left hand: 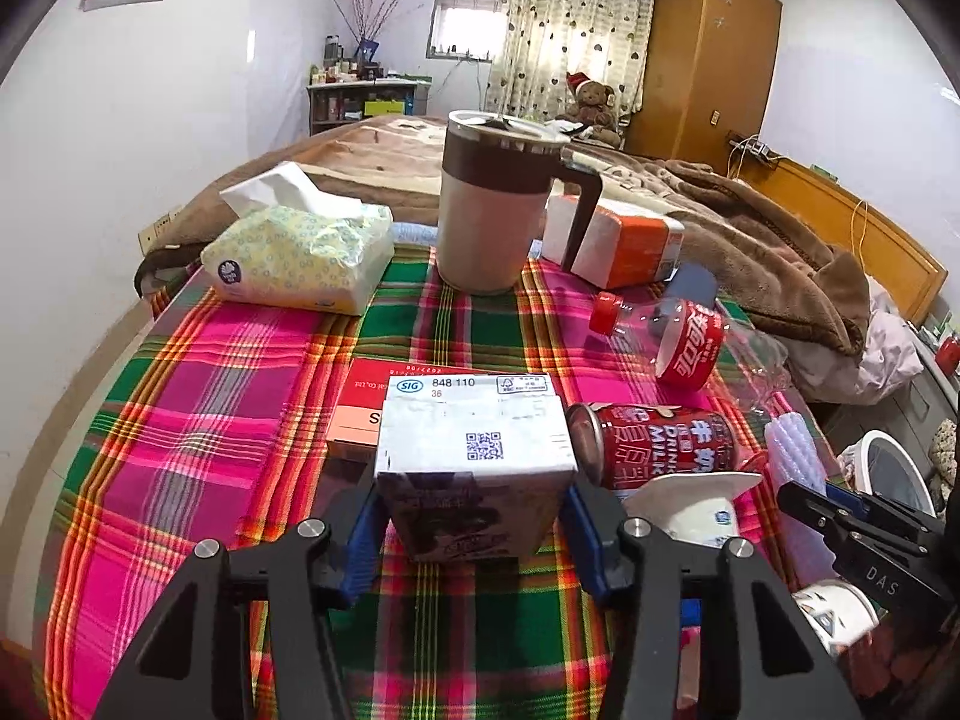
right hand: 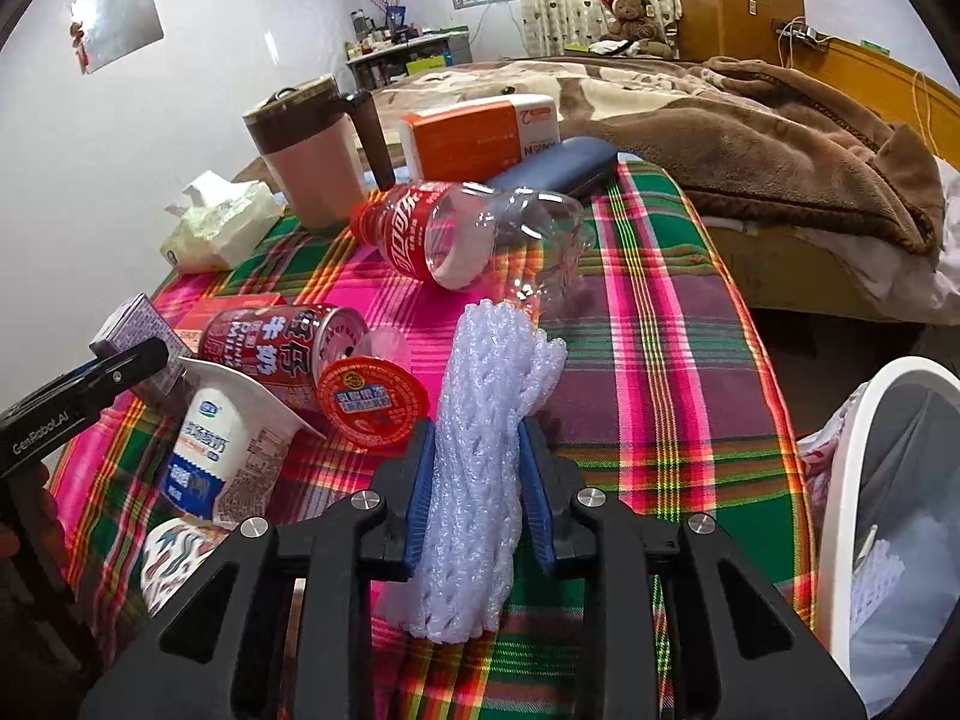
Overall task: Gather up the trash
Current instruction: 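Grasp the white milk box with the left gripper while the right gripper grasps another foam mesh net, then carry the milk box and foam net over the wastebasket and open both grippers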
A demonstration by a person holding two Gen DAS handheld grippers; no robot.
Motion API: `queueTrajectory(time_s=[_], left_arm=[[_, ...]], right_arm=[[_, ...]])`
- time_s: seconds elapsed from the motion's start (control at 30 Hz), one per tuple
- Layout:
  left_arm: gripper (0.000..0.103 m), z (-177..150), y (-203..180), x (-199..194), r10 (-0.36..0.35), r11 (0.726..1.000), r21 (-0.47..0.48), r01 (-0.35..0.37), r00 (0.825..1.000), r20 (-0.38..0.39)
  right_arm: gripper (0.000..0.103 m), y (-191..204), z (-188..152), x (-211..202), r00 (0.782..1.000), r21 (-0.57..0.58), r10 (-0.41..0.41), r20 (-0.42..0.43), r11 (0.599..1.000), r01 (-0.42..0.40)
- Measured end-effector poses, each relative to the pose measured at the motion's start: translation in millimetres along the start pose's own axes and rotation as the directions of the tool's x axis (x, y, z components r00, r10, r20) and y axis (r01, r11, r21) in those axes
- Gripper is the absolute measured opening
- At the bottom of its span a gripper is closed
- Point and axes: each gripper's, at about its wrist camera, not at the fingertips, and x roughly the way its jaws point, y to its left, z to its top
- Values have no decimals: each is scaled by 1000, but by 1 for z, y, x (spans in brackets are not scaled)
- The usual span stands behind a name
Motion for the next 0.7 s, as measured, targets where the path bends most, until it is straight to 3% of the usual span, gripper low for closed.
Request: queueTrajectory(time_s=[0.7], left_arm=[[53, -10, -52, -73, -34, 998, 52, 30, 996, 84]], right_arm=[[28, -22, 0, -65, 992, -5, 22, 127, 1000, -21]])
